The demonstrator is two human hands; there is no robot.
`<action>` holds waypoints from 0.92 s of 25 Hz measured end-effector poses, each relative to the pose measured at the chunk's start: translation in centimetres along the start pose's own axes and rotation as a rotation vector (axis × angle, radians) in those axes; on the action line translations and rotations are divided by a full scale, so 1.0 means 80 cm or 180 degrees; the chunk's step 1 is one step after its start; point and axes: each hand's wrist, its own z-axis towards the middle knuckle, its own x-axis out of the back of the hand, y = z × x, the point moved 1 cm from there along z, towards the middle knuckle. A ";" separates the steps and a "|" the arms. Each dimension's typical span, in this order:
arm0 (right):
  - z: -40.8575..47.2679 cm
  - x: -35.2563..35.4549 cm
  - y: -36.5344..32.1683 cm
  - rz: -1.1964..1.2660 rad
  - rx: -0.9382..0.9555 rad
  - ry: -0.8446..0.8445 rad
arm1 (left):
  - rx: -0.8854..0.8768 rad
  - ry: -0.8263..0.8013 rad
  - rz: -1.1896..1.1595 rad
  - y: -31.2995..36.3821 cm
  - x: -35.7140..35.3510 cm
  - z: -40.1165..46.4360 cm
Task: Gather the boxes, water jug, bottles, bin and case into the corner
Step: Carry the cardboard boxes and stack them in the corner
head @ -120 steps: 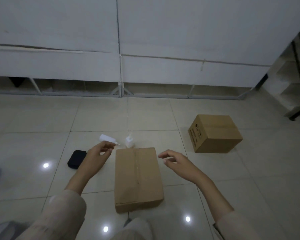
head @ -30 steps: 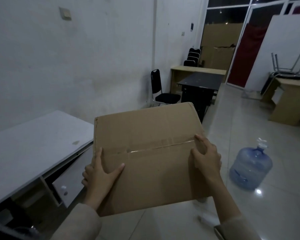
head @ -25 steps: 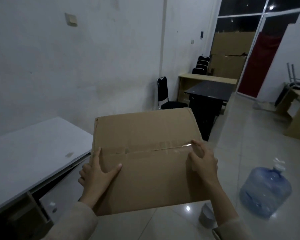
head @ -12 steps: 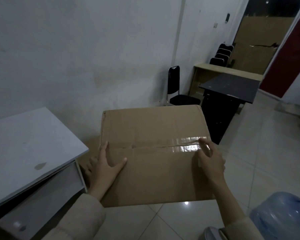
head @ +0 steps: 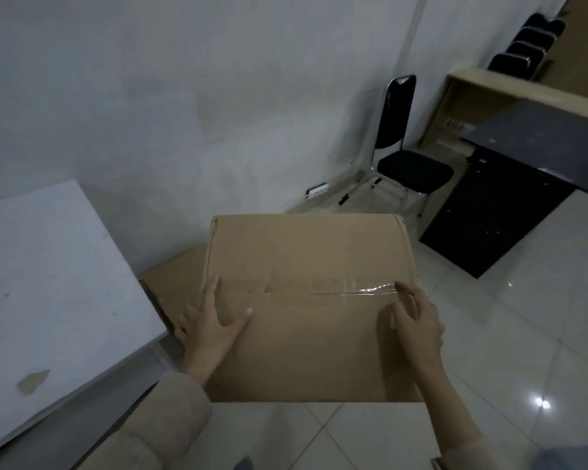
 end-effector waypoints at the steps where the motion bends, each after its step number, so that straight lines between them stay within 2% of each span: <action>1: 0.013 -0.013 0.005 -0.0042 -0.0055 -0.0042 | 0.0020 -0.0021 0.0047 -0.007 -0.009 0.015; 7: 0.083 -0.115 0.079 -0.0240 -0.0396 -0.0432 | 0.0432 -0.0005 0.0378 -0.083 -0.085 0.088; 15: 0.155 -0.282 0.270 -0.0576 -0.0735 -0.0899 | 0.1062 -0.0141 0.0560 -0.260 -0.231 0.146; 23: 0.211 -0.406 0.424 -0.0760 -0.0766 -0.1486 | 0.1100 -0.0313 0.0531 -0.406 -0.344 0.215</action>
